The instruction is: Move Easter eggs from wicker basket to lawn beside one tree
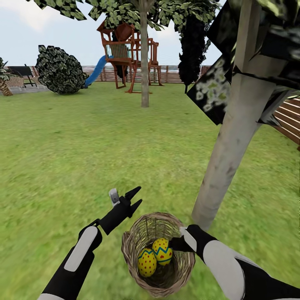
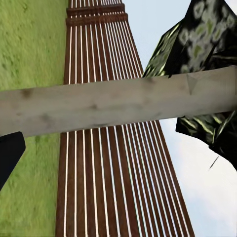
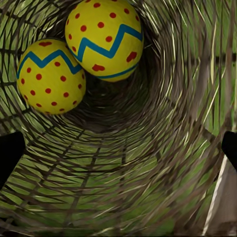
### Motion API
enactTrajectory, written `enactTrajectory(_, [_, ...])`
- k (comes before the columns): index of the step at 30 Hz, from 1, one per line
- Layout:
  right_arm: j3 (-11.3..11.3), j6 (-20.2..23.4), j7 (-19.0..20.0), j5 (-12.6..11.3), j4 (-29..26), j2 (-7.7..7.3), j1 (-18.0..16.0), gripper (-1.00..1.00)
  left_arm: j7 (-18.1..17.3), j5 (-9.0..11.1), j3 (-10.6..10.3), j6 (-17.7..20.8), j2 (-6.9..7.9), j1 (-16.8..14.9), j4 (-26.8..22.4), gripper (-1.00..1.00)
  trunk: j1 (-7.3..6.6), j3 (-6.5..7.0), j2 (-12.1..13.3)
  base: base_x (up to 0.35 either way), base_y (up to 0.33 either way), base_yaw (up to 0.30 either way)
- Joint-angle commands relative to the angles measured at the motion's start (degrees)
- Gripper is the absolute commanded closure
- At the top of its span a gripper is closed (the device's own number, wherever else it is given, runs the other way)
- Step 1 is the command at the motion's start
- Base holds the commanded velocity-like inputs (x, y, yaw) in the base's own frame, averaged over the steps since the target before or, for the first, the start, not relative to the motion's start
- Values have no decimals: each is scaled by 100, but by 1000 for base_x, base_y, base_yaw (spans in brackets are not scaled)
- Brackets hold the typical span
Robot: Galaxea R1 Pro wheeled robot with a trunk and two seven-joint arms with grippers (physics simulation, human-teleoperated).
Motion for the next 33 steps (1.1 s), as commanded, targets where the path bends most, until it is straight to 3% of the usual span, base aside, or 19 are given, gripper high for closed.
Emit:
enactTrajectory(1, [-48, 20, -2, 45, -13, 10, -2, -100, 1, 42, 9, 33, 14, -3, 2, -100, -3, -5, -2, -54, 0, 0])
enactTrajectory(19, [-49, -45, 18, 45, 10, 105, 7, -100, -7, 37, 6, 45, 22, -3, -63, -100, -3, -5, -2, -3, 0, 0])
enactTrajectory(22, [-55, -144, 21, 45, 10, 114, 8, -100, -26, 43, 30, 78, 63, -3, -99, -100, -3, -5, -2, 0, 0, 0])
enactTrajectory(26, [-49, -605, 58, 68, 13, 122, 8, -100, -120, 45, 60, 93, 149, -3, -125, -100, -3, -5, -2, 0, 0, 0])
enactTrajectory(33, [-48, -685, 54, 64, -7, 118, 8, -100, -130, 47, 60, 86, 173, -3, -136, -100, -3, -5, -2, 0, 0, 0])
